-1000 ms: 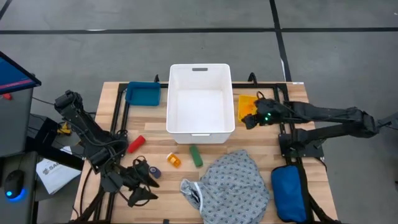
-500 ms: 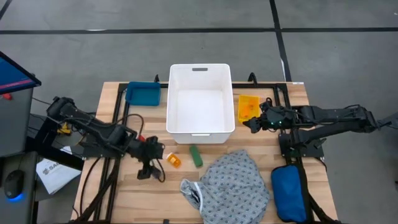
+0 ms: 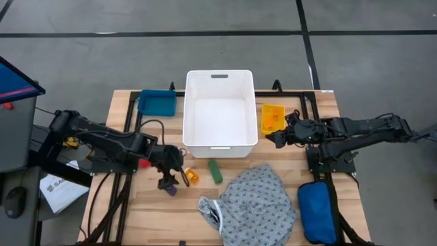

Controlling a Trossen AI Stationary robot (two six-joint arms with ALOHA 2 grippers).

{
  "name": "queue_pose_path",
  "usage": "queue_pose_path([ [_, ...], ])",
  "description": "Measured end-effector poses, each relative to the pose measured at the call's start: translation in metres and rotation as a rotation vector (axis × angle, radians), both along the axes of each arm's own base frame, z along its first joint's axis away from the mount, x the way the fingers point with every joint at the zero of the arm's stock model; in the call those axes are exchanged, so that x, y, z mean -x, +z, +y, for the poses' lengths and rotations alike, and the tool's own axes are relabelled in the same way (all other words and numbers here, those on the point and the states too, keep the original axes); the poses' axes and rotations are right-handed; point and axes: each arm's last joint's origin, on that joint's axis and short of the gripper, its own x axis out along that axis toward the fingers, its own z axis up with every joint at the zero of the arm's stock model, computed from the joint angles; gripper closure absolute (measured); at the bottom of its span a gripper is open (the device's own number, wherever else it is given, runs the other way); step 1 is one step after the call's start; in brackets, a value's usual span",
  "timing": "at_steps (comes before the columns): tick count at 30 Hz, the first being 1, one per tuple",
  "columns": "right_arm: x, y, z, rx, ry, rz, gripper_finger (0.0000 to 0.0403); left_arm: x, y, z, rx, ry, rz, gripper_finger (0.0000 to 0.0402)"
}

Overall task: Pick & place medical supplies in basket/bin
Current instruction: Put the orange pill bottle into the yellow bin

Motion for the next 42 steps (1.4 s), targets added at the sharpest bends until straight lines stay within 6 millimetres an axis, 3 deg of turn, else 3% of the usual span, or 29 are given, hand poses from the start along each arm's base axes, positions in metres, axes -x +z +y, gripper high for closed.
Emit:
queue_pose_path([
  [6, -0.002, 0.003, 0.002, -0.004, 0.013, -0.037, 0.0175, -0.006, -0.009, 0.001, 0.108, 0.151, -0.057, 0.0111],
  [19, -0.002, 0.003, 0.004, -0.001, 0.025, -0.043, 0.0175, -0.031, -0.039, -0.004, 0.294, 0.582, 0.065, 0.0112],
  [27, -0.001, 0.004, 0.011, -0.016, 0.054, -0.054, 0.0175, -0.024, -0.032, -0.008, 0.274, 0.699, 0.022, 0.0112],
  [42, 0.0, 0.004, 0.015, -0.007, 0.067, -0.056, 0.0175, -0.021, -0.043, 0.0, 0.169, 0.837, 0.072, 0.0112],
])
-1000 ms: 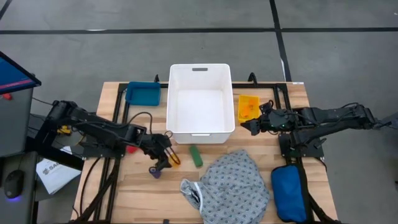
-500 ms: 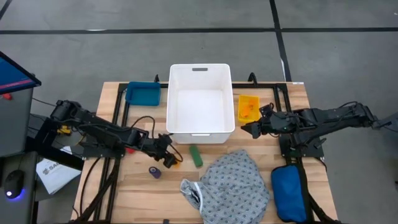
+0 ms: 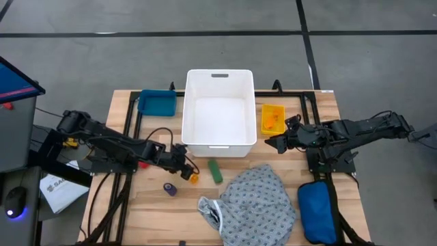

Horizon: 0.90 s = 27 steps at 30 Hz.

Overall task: Pick & place medical supplies in basket/bin
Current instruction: Put the orange pill bottle into the yellow bin

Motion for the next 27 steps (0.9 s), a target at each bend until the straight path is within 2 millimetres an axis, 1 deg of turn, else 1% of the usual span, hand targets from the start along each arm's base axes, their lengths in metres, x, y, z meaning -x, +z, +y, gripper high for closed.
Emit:
queue_pose_path([
  [6, 0.0, 0.0, 0.0, 0.0, 0.001, -0.002, 0.0175, -0.003, -0.008, -0.001, 0.0, 0.01, 0.029, 0.0112],
  [13, 0.001, 0.0, 0.005, 0.0, 0.03, -0.003, 0.0175, -0.008, -0.016, -0.004, 0.005, 0.018, 0.045, 0.0112],
  [15, 0.001, 0.0, 0.006, 0.001, 0.036, -0.003, 0.0175, -0.012, -0.018, -0.006, 0.025, 0.007, 0.025, 0.0112],
  [20, 0.002, 0.0, 0.009, -0.002, 0.025, -0.009, 0.0175, -0.021, -0.018, -0.02, 0.09, -0.028, -0.07, 0.0112],
  [27, 0.003, 0.0, 0.014, -0.009, 0.024, -0.02, 0.0175, -0.022, -0.012, -0.048, 0.204, -0.067, -0.171, 0.0112],
])
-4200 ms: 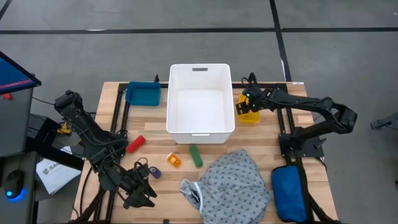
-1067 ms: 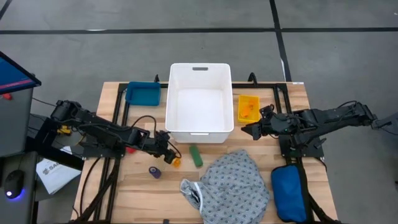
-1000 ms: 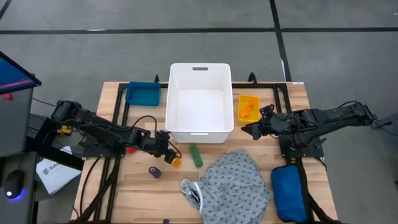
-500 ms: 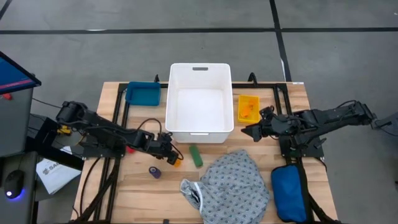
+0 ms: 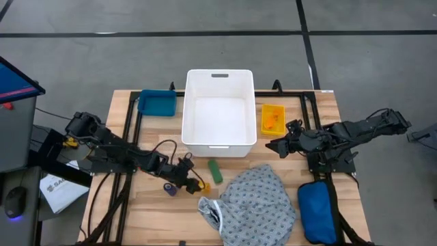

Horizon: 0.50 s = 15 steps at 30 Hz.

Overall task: Pick & place medical supplies in basket/bin
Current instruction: Put the orange pill bottle into the yellow bin

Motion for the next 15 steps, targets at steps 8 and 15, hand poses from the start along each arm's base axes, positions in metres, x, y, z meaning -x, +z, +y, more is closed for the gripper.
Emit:
queue_pose_path([
  [8, 0.002, 0.0, 0.005, -0.004, -0.016, -0.016, 0.0175, -0.002, 0.032, -0.039, -0.001, -0.244, -0.396, 0.0112],
  [15, 0.003, 0.001, 0.008, -0.013, -0.029, -0.028, 0.0175, 0.002, 0.046, -0.06, -0.377, -0.54, -0.569, 0.0112],
])
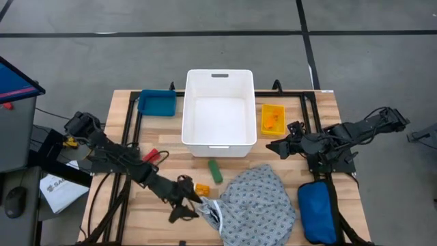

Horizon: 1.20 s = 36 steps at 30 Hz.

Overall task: Pick & place medical supplies in basket/bin
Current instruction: Put the orange pill bottle into the yellow bin

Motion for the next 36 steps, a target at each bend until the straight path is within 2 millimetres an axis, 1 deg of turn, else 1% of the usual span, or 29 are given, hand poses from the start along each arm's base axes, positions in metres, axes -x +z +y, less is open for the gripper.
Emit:
queue_pose_path([
  [4, 0.0, 0.0, 0.002, -0.02, -0.003, -0.004, 0.0175, 0.003, -0.004, 0.004, -0.283, -0.062, 0.173, 0.0112],
  [6, 0.0, 0.0, 0.002, -0.021, -0.002, -0.003, 0.0175, 0.003, -0.001, 0.007, -0.4, -0.09, 0.194, 0.0112],
  [8, 0.0, 0.0, 0.002, -0.021, -0.002, -0.004, 0.0175, 0.001, 0.002, 0.011, -0.473, -0.122, 0.199, 0.0111],
  [11, 0.0, 0.0, 0.002, -0.021, -0.002, -0.003, 0.0175, -0.005, 0.003, 0.021, -0.501, -0.169, 0.224, 0.0102],
  [14, 0.0, -0.001, 0.002, -0.02, -0.003, 0.0, 0.0175, -0.01, -0.003, 0.036, -0.523, -0.184, 0.286, 0.0087],
  [16, 0.0, -0.001, 0.002, -0.019, -0.003, 0.001, 0.0175, -0.018, -0.005, 0.044, -0.525, -0.184, 0.28, 0.0076],
  [18, 0.001, -0.001, 0.002, -0.018, -0.003, 0.003, 0.0175, -0.021, -0.012, 0.049, -0.541, -0.203, 0.308, 0.0067],
  [22, 0.001, -0.001, 0.001, -0.015, -0.003, 0.009, 0.0175, -0.03, -0.028, 0.053, -0.59, -0.248, 0.33, 0.0055],
  [26, 0.001, -0.001, 0.001, -0.016, -0.003, 0.01, 0.0175, -0.034, -0.041, 0.055, -0.686, -0.216, 0.366, 0.0057],
  [30, 0.001, -0.001, 0.002, -0.016, -0.002, 0.01, 0.0175, -0.036, -0.049, 0.057, -0.721, -0.191, 0.396, 0.0061],
  [36, 0.001, -0.002, 0.001, -0.014, -0.002, 0.014, 0.0175, -0.035, -0.054, 0.06, -0.773, -0.154, 0.444, 0.0061],
])
